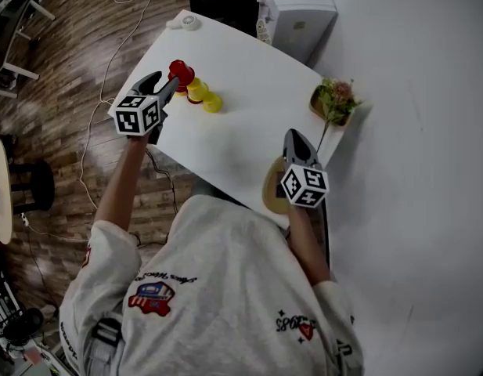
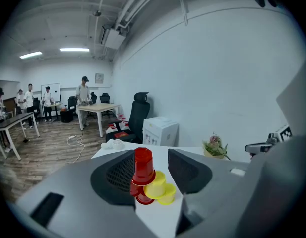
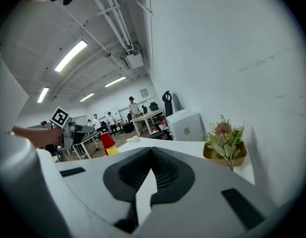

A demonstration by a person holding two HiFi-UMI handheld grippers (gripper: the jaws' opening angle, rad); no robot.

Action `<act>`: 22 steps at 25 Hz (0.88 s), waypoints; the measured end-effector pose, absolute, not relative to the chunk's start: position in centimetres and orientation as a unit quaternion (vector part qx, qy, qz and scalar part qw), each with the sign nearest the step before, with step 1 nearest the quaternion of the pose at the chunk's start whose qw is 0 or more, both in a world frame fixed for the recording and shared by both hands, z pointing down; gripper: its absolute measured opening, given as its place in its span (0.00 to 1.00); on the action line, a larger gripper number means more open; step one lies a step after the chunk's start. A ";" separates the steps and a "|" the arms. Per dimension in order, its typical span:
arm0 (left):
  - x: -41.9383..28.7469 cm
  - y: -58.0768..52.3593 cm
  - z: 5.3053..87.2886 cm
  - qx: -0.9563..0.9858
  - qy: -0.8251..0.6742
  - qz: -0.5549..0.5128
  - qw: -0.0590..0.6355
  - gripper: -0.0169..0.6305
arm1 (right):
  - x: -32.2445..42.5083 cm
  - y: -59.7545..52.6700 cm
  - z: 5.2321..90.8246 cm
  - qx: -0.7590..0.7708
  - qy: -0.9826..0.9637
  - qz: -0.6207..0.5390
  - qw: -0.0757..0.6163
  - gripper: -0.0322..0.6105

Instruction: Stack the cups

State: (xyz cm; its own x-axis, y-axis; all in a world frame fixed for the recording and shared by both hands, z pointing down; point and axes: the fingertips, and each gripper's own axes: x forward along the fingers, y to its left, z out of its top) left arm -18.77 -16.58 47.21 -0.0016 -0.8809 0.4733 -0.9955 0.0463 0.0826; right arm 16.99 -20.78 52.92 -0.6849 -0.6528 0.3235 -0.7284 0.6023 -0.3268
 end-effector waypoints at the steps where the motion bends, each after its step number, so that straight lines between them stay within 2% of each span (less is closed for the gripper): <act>1: -18.6 -16.0 47.2 0.678 -0.694 0.144 0.196 0.33 | 16.8 -20.6 52.9 0.388 -0.892 0.217 0.085 0.05; 6: -19.0 -13.7 46.6 0.689 -0.693 0.132 0.167 0.08 | 15.4 -18.8 52.2 0.404 -0.888 0.204 0.081 0.05; 7: -19.2 -13.5 46.4 0.693 -0.691 0.129 0.161 0.06 | 15.1 -18.4 52.1 0.409 -0.886 0.202 0.080 0.05; 13: -21.6 -11.8 46.3 0.725 -0.662 0.130 0.141 0.04 | 11.6 -15.2 51.1 0.439 -0.876 0.179 0.083 0.05; 22: -25.1 -5.9 46.3 0.780 -0.601 0.145 0.096 0.04 | 2.2 -6.4 48.7 0.469 -0.867 0.148 0.075 0.05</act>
State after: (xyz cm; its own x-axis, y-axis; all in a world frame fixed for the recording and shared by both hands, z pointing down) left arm -25.06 -5.89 46.33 0.2360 -0.9095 0.3421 -0.9654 -0.2598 -0.0246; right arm 2.22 -6.37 48.73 -0.5484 -0.7919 0.2686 -0.8362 0.5160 -0.1860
